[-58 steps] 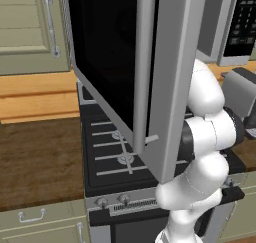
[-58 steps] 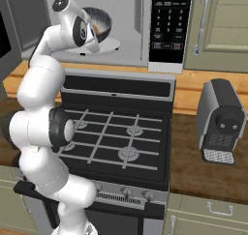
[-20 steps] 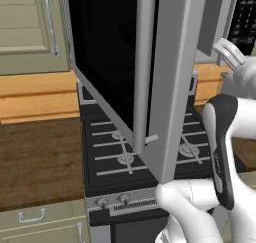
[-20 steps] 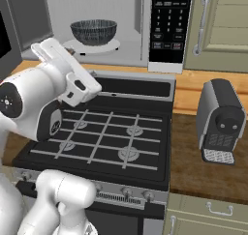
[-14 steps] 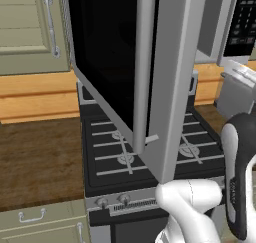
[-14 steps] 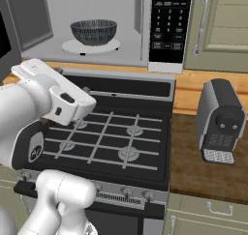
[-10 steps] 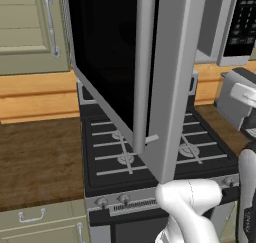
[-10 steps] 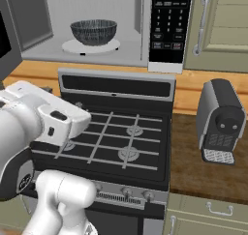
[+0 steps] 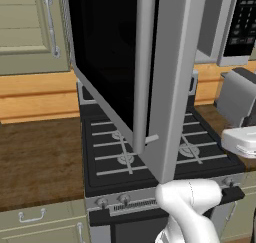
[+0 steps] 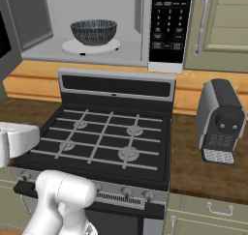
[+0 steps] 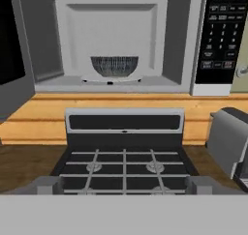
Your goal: Open the microwave, place the bowl with waffle inside the microwave, then close the microwave door and turn it on.
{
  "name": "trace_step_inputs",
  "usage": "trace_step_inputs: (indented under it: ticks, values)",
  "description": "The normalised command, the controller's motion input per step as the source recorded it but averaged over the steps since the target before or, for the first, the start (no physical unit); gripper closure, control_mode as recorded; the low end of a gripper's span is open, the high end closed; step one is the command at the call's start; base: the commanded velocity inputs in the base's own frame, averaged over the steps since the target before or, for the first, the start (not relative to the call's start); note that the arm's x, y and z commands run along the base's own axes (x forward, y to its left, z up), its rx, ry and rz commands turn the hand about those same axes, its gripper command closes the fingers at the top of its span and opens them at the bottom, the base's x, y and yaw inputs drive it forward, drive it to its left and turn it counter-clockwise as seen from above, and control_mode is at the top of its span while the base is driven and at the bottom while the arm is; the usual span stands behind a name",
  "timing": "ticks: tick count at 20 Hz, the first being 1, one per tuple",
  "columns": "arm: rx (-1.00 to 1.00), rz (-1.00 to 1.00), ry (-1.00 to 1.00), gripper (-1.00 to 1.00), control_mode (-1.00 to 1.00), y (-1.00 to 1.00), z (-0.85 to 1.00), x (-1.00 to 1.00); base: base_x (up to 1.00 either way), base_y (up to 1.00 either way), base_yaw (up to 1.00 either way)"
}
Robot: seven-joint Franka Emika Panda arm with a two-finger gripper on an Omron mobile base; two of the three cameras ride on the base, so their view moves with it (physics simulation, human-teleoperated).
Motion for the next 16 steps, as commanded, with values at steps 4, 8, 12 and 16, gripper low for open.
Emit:
trace_step_inputs:
  ticks: [4,8,12,16]
  values:
    - [0.0,0.0,0.01,-1.0,-1.0,0.09,0.0,-0.03,0.0,0.0,0.0]
    - [-0.04,0.0,0.0,-1.0,-1.0,0.0,-0.26,-0.87,0.0,0.0,0.0]
    - [-0.05,0.0,-0.01,-1.0,-1.0,0.47,-0.21,-0.89,0.0,0.0,0.0]
    - [0.0,-0.02,-0.06,-1.0,-1.0,0.84,0.0,-0.04,0.0,0.0,0.0]
